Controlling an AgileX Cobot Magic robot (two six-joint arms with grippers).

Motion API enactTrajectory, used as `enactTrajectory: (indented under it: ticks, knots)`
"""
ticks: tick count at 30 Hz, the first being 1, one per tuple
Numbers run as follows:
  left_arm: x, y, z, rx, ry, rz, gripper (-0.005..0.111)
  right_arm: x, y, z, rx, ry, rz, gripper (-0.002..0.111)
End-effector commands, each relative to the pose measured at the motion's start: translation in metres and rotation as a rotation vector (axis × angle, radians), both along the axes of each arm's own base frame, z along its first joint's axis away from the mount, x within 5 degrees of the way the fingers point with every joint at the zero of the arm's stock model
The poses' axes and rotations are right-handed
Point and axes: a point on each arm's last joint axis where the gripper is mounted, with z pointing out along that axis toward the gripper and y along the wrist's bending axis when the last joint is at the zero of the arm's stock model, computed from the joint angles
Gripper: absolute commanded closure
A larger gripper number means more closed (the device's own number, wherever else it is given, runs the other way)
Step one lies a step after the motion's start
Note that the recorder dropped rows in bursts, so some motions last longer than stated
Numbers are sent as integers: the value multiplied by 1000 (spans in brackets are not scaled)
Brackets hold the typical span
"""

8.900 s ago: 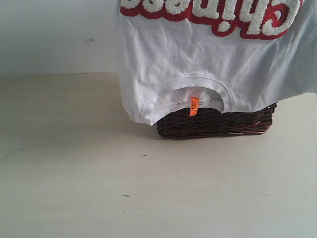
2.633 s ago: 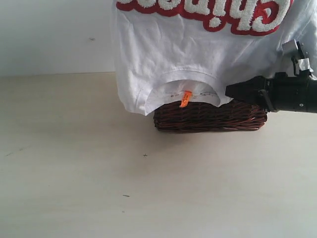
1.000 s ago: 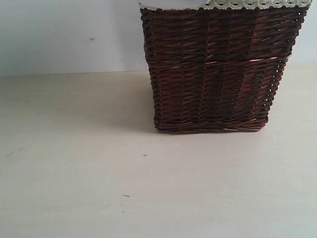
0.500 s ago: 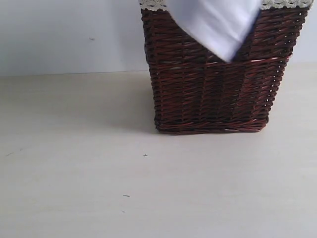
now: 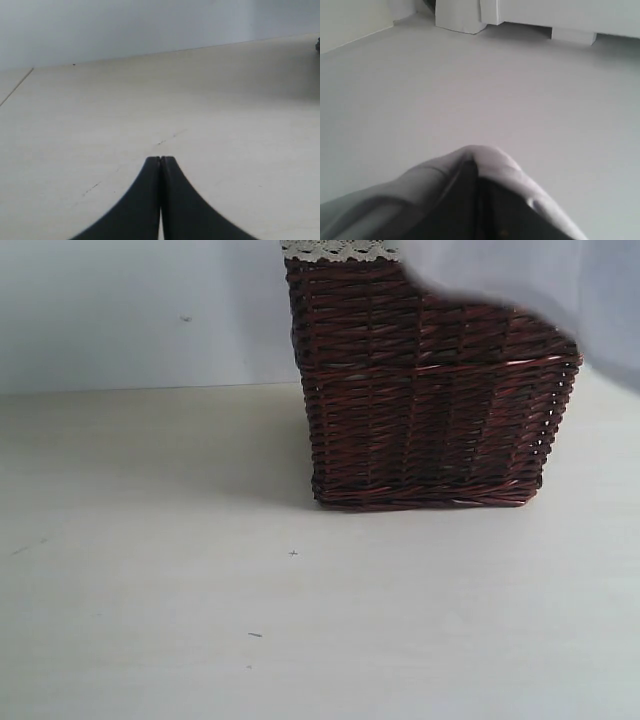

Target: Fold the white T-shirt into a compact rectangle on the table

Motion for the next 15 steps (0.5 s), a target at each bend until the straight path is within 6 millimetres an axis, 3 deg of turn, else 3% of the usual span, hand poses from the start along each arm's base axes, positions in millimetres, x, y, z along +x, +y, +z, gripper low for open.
enactTrajectory:
  ticks: [1, 4, 5, 9, 15]
  knots:
    - [0, 0, 1, -1, -12, -4, 107, 59, -2, -17, -2, 286, 232, 108]
    - [0, 0, 1, -1, -12, -4, 107, 109, 4, -52, -190, 562, 296, 108]
    - [0, 0, 1, -1, -12, -4, 107, 131, 6, -73, -314, 667, 308, 108]
    - [0, 0, 1, -1, -12, -4, 107, 194, 5, -112, -319, 979, 139, 108]
    - [0, 0, 1, -1, -12, -4, 107, 225, 42, -141, -405, 1099, 139, 108]
